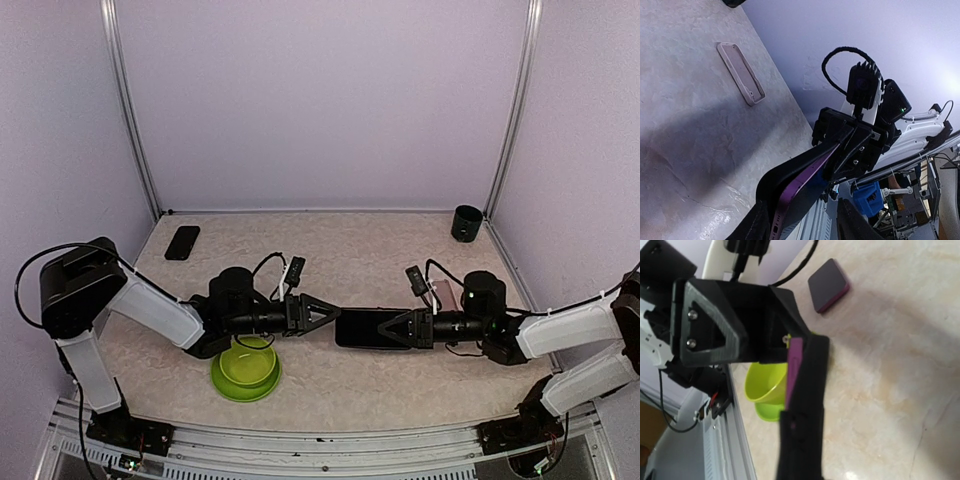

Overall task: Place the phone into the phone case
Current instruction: Press the corner of the phone case at the bottom left corner of the phone case.

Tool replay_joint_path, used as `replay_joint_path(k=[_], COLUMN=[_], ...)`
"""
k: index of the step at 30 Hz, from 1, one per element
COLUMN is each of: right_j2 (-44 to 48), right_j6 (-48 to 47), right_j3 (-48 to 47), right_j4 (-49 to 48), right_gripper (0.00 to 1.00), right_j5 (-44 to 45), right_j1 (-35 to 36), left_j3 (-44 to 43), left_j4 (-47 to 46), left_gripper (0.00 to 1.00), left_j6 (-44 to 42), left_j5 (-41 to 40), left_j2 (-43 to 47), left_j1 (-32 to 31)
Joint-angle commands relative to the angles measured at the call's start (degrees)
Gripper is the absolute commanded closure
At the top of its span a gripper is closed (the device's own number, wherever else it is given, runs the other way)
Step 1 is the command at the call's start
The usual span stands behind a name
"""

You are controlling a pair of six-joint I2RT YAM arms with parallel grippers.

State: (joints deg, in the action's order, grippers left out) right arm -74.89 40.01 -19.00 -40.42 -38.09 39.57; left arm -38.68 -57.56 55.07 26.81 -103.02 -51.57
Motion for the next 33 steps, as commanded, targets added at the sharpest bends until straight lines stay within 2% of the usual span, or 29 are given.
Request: replay_joint_path(k=[1, 10, 17, 33], right_j2=[4.1, 10.1, 14.7, 17.0], right_j6=[-5.0, -9.2, -13.4, -15.4], right_j3=[-0.4, 1.1, 2.1, 4.3], right_j4=[0.3, 3.4, 6.4, 2.3], right_gripper=[0.91, 0.90, 0.90, 0.92], right_j5=[-2.9, -6.1, -6.3, -8.8], right_j1=[-0.2, -0.1, -0.1, 1.7], left_j3=[-2.1, -2.1, -3.8, -5.7], left_j4=[-1.9, -9.2, -7.2, -8.0], left_gripper=[0.54, 0.55, 0.56, 0.65], left_j6=[-3.1, -0.3, -2.0, -2.7], left_j5=[5.5, 10.4, 12.0, 14.8], left_j2=[-0.2, -2.4, -2.6, -5.0], left_j1=[-1.2, -2.1, -3.2, -4.1])
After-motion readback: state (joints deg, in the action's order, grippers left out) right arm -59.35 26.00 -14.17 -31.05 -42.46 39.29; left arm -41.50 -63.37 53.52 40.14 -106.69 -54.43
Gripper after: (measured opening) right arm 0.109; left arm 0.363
